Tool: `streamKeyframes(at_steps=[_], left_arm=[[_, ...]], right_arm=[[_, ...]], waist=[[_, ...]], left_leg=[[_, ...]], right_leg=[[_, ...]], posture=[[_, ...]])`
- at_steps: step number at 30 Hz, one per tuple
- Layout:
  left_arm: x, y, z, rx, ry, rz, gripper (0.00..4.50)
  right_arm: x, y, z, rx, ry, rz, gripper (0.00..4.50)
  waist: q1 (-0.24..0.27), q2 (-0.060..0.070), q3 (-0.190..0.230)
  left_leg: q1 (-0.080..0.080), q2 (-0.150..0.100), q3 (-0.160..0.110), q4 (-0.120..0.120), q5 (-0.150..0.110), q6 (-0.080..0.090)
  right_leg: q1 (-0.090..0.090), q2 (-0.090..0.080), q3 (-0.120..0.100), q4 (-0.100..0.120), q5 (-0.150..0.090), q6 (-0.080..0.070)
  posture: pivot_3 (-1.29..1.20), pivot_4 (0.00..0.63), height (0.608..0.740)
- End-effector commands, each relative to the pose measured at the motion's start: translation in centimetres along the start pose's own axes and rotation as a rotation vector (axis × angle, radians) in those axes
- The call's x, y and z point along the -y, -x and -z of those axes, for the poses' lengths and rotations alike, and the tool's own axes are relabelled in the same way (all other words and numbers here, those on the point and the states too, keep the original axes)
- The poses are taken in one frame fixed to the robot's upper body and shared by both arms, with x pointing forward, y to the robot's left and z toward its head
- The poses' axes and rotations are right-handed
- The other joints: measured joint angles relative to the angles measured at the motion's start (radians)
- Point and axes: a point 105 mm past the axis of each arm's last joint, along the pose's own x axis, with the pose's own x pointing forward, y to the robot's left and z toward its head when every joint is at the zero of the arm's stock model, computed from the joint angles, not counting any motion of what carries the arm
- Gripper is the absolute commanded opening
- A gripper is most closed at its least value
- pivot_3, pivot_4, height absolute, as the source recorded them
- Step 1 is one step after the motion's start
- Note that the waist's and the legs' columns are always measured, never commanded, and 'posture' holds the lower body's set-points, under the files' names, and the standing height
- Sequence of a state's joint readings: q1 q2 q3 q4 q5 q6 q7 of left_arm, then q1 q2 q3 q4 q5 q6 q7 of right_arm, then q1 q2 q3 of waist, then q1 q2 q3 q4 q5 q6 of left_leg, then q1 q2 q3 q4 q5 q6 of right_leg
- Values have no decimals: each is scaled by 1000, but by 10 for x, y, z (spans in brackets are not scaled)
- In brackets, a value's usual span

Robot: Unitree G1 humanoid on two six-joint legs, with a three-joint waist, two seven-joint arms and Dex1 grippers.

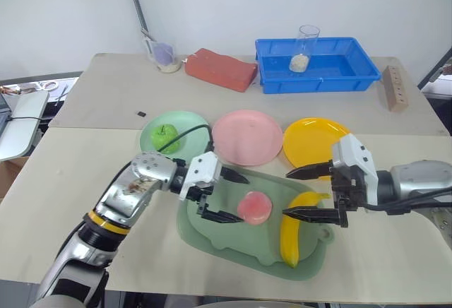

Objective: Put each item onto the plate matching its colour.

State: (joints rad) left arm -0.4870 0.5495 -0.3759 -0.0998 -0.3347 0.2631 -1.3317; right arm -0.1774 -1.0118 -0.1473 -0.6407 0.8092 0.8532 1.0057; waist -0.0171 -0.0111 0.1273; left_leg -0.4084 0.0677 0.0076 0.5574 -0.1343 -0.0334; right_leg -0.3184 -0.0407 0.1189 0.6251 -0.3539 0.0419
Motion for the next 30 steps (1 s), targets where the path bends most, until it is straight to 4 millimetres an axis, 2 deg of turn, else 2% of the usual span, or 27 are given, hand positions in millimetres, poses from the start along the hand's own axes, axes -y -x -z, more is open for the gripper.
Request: streamKeyframes(at_steps=[1, 8, 14, 17, 19, 20, 23, 26, 29, 30], left_arm=[[-8, -10, 5, -11, -42, 12, 4475], [-18, -29, 21, -30, -75, -6, 4475], [-18, -31, 27, -40, -88, -3, 4475], [-20, -29, 25, -25, -85, -10, 3678], [-21, -27, 21, -9, -77, -19, 2953], [-22, -26, 19, 0, -72, -26, 2795], [-23, -17, 12, 5, -81, -48, 2721], [-31, 6, 5, 2, -64, -111, 2721], [-49, 27, 1, -15, -55, -212, 2721], [-66, 35, -2, -4, -46, -297, 2721]], right_arm=[[-5, 5, -8, 7, 28, 27, 4500], [-15, 4, -2, -11, 2, 19, 4500], [-15, 6, 0, -12, 5, 24, 4500], [-13, 6, 0, -10, 7, 27, 4500], [-12, 5, -1, -7, 8, 27, 4500], [-12, 5, -1, -6, 9, 27, 4500], [-8, 4, -3, 7, 10, 35, 4500], [1, 5, -8, 40, 21, 77, 4500], [16, 3, -18, 99, 63, 170, 4500], [24, 1, -23, 128, 61, 213, 4500]], waist=[[1, 0, 0], [4, 0, 0], [3, 0, 0], [2, 0, 0], [2, 0, 0], [2, 0, 0], [2, 0, 0], [1, 1, 0], [-1, 1, 0], [-1, 1, 0]], left_leg=[[-1, 0, 0, 0, 0, 0], [-2, -1, -1, 1, 0, 0], [-2, -1, -1, 1, 0, 0], [-2, -1, -2, 1, 0, 0], [-2, -1, -1, 1, 0, 0], [-2, -1, -2, 1, 0, 0], [-2, -1, -2, 2, 0, 0], [-2, 0, -2, 2, 0, 0], [-1, 0, -3, 1, 0, 0], [-1, 0, -3, 2, 0, 0]], right_leg=[[0, 0, 0, 0, 0, 0], [0, 0, 0, 0, 0, 1], [0, 0, -1, 0, 0, 1], [0, 0, -1, 0, 0, 1], [0, 0, -1, 0, 0, 2], [0, 0, -1, 0, 0, 2], [0, 0, -1, 0, 0, 2], [0, 1, -1, 1, 0, 2], [0, 2, -1, 1, -1, 3], [0, 2, -1, 1, -2, 5]], posture=[[0, 150, 740], [0, 150, 740], [0, 150, 740], [0, 150, 740], [0, 150, 740], [0, 150, 740], [0, 150, 740], [0, 150, 740], [0, 150, 740], [0, 150, 740]])
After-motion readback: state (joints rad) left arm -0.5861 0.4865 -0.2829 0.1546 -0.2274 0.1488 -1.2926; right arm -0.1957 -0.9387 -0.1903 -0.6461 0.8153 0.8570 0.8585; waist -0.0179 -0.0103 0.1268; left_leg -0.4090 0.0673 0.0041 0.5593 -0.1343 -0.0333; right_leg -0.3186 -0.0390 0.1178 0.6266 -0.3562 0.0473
